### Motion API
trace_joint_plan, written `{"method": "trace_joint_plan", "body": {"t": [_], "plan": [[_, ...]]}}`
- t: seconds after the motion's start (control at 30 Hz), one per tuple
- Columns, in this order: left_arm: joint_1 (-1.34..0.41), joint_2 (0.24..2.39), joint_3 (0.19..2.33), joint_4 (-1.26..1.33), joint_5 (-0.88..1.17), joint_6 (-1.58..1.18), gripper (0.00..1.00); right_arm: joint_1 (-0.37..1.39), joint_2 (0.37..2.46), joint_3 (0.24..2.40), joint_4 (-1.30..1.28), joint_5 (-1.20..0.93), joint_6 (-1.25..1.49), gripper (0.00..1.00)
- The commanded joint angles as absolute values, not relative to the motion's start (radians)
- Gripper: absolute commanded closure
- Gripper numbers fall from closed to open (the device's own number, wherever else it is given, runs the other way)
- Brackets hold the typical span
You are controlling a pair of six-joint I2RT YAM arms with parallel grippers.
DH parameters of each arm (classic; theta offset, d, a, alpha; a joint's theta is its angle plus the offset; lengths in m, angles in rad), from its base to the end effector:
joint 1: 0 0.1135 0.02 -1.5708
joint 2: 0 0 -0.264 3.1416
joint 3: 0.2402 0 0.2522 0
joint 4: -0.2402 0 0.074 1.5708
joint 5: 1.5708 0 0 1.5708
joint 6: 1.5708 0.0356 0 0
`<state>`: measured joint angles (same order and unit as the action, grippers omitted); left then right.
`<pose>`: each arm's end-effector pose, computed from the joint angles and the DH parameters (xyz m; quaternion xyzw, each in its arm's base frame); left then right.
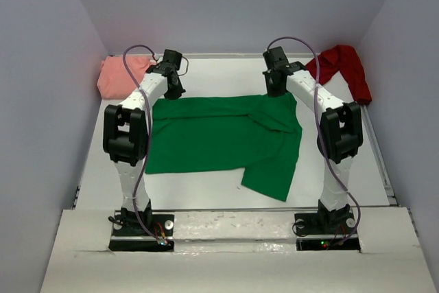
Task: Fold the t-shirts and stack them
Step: Fold the tshirt
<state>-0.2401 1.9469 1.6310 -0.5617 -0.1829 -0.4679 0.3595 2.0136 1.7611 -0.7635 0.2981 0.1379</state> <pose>0.4271 -0.0979 0.2561 -0.1373 0.9270 -0.0367 0.3471 0.4176 0.1458 0.2571 -0.0647 0.9498 -0.0718 0.2976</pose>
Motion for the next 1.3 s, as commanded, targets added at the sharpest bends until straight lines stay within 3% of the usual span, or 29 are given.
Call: {"method": "trace_joint_plan", "body": {"t": [0.0, 0.9, 1.27], "plan": [[-0.245, 1.971, 1.713, -0.6, -0.178, -0.428, 1.0, 0.341, 2.046, 1.871, -0.748, 0.242, 0.106, 1.0], [-0.25, 2.262, 1.873, -0.722, -0.141, -0.385, 1.0, 0.321, 2.264, 1.901, -0.827, 0.202, 0.107, 1.0], [-0.25, 2.396, 2.017, -0.784, -0.117, -0.373, 1.0, 0.302, 2.402, 2.052, -0.905, 0.176, 0.104, 1.0]]}}
